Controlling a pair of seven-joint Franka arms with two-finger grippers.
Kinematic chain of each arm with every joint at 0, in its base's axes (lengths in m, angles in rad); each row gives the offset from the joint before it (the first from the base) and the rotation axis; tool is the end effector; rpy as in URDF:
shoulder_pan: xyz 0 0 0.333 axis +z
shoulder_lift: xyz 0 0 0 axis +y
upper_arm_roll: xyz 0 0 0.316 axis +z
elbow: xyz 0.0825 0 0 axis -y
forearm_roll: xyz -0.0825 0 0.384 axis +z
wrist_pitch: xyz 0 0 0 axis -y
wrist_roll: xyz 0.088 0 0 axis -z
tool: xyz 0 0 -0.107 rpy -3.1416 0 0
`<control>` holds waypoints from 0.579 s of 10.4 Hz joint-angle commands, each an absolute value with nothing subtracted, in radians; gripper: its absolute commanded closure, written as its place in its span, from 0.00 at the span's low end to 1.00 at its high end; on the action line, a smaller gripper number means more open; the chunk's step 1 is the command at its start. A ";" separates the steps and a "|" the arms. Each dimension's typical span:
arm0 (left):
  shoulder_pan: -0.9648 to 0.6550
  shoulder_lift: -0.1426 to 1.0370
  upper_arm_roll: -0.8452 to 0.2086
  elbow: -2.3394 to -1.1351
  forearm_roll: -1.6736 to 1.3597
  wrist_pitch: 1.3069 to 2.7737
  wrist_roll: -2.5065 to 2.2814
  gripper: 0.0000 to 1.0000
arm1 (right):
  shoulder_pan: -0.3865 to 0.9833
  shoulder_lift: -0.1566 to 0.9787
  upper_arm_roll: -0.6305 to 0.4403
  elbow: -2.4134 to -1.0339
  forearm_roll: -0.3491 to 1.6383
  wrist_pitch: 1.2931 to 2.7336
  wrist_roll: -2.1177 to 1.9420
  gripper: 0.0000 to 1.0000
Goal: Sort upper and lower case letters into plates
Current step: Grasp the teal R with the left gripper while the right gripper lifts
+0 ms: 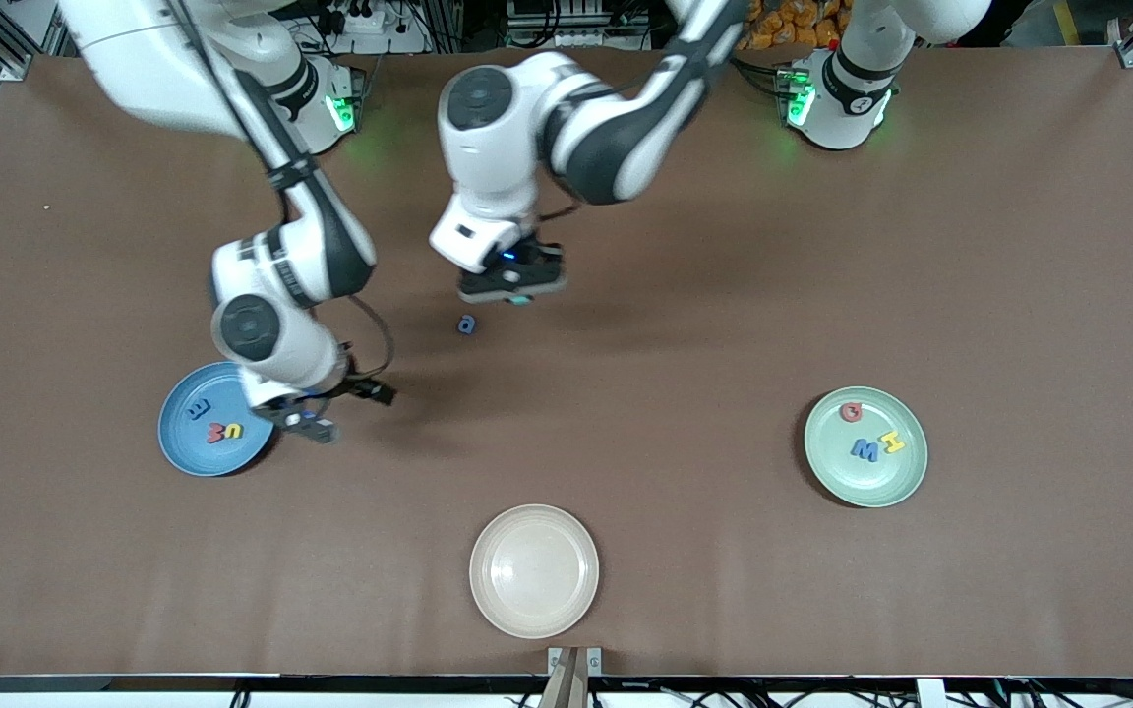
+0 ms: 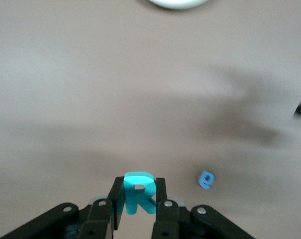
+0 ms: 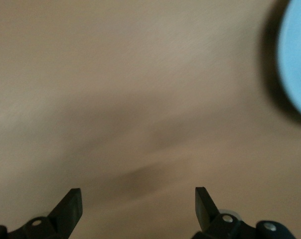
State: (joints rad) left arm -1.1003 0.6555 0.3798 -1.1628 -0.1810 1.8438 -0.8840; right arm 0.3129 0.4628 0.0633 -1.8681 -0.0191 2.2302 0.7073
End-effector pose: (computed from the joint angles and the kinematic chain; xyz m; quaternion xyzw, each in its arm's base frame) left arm 0.4901 -0.5533 0.4358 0.9971 0.0631 0.0411 0.0068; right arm 0.5840 0.2278 0.2594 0.9857 -0.1610 -0.0463 0.0197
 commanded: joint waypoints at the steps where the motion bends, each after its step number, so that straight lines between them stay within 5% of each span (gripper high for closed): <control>1: -0.950 0.542 0.391 -1.215 -0.199 1.735 -0.656 1.00 | 0.339 0.401 0.113 -1.945 -0.015 2.241 0.664 0.00; 4: -0.674 0.520 0.387 -1.262 -0.199 1.680 -0.321 1.00 | 0.363 0.321 0.201 -2.177 0.099 2.511 0.711 0.00; 6: -0.563 0.560 0.385 -1.342 -0.199 1.760 -0.233 1.00 | 0.446 0.363 0.193 -2.197 0.087 2.534 0.790 0.00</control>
